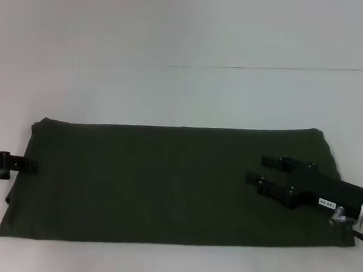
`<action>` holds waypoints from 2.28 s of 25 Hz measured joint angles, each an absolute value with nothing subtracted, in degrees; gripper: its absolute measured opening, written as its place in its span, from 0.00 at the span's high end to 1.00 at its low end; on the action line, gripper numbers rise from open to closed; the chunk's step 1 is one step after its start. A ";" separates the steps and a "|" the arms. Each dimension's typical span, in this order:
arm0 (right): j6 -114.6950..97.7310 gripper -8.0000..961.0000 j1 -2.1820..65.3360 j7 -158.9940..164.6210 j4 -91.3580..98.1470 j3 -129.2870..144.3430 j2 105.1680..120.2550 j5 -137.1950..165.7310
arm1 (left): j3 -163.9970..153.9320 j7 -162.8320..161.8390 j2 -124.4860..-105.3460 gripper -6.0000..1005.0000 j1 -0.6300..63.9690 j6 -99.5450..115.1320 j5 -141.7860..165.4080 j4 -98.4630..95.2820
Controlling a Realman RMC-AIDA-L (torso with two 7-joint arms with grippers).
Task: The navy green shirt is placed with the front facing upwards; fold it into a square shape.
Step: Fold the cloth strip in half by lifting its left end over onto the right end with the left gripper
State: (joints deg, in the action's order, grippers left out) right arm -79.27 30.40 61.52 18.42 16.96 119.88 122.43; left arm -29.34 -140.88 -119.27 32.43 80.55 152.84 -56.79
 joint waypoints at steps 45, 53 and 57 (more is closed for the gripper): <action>-78.66 0.33 30.78 61.52 18.37 16.96 119.88 122.40 | -29.62 -140.93 -119.35 0.19 33.36 80.74 154.01 -53.74; -78.40 0.33 30.85 61.52 18.37 16.96 119.87 122.49 | -29.62 -140.90 -119.35 0.20 33.98 80.76 153.91 -53.24; -78.40 0.33 30.85 61.52 18.37 16.96 119.87 122.52 | -29.62 -140.89 -119.35 0.21 34.52 80.85 153.89 -52.64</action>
State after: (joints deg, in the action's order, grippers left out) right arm -78.39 30.85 61.52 18.37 16.96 119.87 122.52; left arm -29.62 -140.89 -119.35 34.52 80.85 153.89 -52.64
